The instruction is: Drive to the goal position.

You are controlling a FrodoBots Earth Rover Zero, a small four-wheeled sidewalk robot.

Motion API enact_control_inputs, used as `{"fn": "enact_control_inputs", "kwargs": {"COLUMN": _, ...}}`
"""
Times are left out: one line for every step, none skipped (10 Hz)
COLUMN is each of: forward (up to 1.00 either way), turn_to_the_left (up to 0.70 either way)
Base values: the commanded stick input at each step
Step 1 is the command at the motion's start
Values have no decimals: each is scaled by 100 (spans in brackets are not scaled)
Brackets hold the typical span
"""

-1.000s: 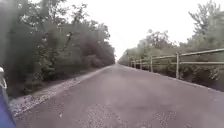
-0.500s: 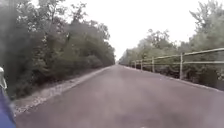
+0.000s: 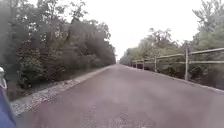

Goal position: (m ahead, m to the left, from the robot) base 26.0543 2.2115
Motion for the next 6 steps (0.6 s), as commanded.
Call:
{"fn": "enact_control_inputs", "kwargs": {"forward": 70, "turn_to_the_left": 3}}
{"fn": "enact_control_inputs", "kwargs": {"forward": 70, "turn_to_the_left": 14}}
{"fn": "enact_control_inputs", "kwargs": {"forward": 70, "turn_to_the_left": 29}}
{"fn": "enact_control_inputs", "kwargs": {"forward": 70, "turn_to_the_left": 29}}
{"fn": "enact_control_inputs", "kwargs": {"forward": 70, "turn_to_the_left": 18}}
{"fn": "enact_control_inputs", "kwargs": {"forward": 70, "turn_to_the_left": 0}}
